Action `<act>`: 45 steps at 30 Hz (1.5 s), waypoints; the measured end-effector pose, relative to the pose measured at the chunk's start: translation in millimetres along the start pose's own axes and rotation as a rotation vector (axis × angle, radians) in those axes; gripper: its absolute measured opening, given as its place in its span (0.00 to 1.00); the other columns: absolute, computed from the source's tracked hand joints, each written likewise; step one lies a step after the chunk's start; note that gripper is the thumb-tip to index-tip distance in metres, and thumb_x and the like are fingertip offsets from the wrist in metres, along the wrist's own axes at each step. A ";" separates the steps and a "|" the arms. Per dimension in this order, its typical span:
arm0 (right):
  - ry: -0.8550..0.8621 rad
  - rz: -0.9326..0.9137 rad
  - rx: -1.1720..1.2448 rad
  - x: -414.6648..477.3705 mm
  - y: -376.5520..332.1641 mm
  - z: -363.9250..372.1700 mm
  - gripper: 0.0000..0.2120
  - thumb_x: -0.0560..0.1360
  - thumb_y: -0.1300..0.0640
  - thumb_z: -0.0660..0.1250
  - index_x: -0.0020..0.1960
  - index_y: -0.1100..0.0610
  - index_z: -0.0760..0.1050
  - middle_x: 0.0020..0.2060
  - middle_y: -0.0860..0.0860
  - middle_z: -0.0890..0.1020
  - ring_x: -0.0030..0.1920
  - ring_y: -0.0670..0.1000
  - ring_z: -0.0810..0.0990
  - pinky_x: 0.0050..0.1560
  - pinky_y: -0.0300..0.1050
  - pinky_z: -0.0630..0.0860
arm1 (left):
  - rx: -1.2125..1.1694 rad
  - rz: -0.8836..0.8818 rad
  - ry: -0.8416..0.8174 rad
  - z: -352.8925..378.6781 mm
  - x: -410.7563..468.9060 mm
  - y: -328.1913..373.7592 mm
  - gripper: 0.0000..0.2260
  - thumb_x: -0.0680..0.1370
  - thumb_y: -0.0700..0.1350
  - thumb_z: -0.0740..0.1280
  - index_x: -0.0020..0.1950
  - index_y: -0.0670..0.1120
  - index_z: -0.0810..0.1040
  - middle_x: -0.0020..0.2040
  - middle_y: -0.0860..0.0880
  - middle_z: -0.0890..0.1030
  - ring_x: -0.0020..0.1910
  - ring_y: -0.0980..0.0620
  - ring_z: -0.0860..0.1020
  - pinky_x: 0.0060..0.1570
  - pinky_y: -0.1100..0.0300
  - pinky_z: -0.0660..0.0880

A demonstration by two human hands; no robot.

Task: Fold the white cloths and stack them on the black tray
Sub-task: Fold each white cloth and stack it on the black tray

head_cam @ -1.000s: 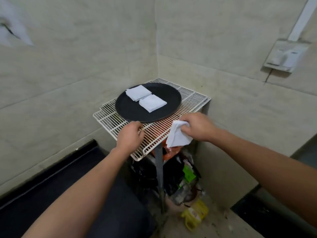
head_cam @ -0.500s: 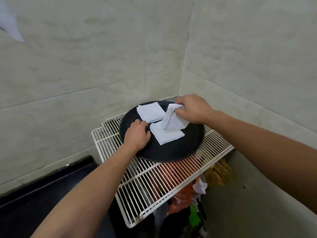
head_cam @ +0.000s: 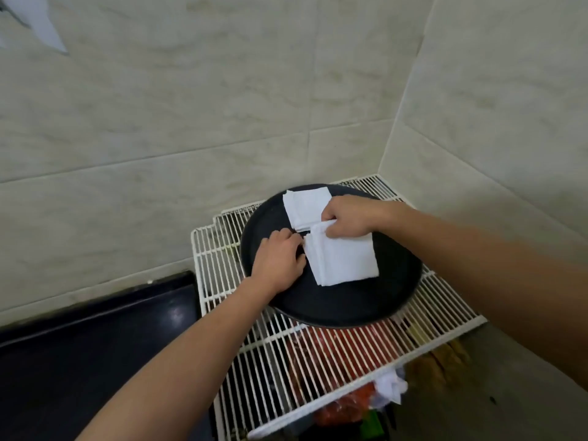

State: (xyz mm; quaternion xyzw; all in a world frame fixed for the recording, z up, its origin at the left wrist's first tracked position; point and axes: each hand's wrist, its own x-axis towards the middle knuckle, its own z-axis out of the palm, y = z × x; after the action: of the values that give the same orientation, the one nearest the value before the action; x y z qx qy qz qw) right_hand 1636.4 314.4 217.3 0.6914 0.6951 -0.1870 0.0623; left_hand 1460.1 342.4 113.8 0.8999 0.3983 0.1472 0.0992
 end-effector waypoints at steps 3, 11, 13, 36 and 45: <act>0.010 -0.005 0.004 20.4 6.3 5.0 0.08 0.72 0.55 0.63 0.44 0.58 0.77 0.40 0.51 0.80 0.41 0.53 0.77 0.38 0.46 0.69 | -0.020 -0.024 -0.011 -1.9 -1.6 2.2 0.12 0.77 0.48 0.62 0.58 0.46 0.76 0.55 0.47 0.76 0.53 0.46 0.73 0.52 0.50 0.71; 0.110 -0.020 0.006 27.1 20.9 34.1 0.16 0.72 0.49 0.66 0.59 0.48 0.75 0.56 0.45 0.79 0.54 0.50 0.77 0.52 0.49 0.76 | -0.132 -0.081 0.122 -2.3 -14.3 5.7 0.11 0.77 0.45 0.63 0.57 0.45 0.77 0.55 0.47 0.75 0.53 0.47 0.73 0.51 0.51 0.73; 0.275 -0.052 0.006 19.2 26.0 36.7 0.14 0.73 0.49 0.66 0.59 0.47 0.76 0.56 0.45 0.78 0.54 0.49 0.77 0.50 0.49 0.76 | -0.145 -0.029 0.211 -3.3 -14.0 8.5 0.11 0.78 0.46 0.62 0.57 0.44 0.78 0.56 0.46 0.76 0.53 0.46 0.74 0.50 0.49 0.74; 0.496 0.013 -0.171 -36.6 19.5 70.4 0.21 0.81 0.45 0.55 0.70 0.53 0.69 0.68 0.52 0.73 0.66 0.53 0.71 0.64 0.51 0.67 | 0.024 -0.037 0.083 -25.6 -49.5 7.2 0.15 0.79 0.51 0.62 0.64 0.48 0.74 0.61 0.48 0.76 0.58 0.48 0.73 0.58 0.51 0.72; 0.658 -0.432 -0.005 -83.2 -95.0 86.1 0.14 0.79 0.48 0.61 0.57 0.54 0.79 0.51 0.51 0.82 0.51 0.54 0.79 0.52 0.51 0.73 | 0.180 -0.401 0.225 -73.9 -209.2 -7.7 0.10 0.77 0.47 0.63 0.54 0.44 0.78 0.49 0.45 0.78 0.48 0.42 0.77 0.43 0.50 0.74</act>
State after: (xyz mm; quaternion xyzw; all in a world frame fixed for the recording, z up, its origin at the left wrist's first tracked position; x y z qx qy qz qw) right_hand 1531.1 209.1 183.1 0.5522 0.8077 0.0376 -0.2029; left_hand 1295.6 195.9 141.9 0.7858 0.5892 0.1879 0.0011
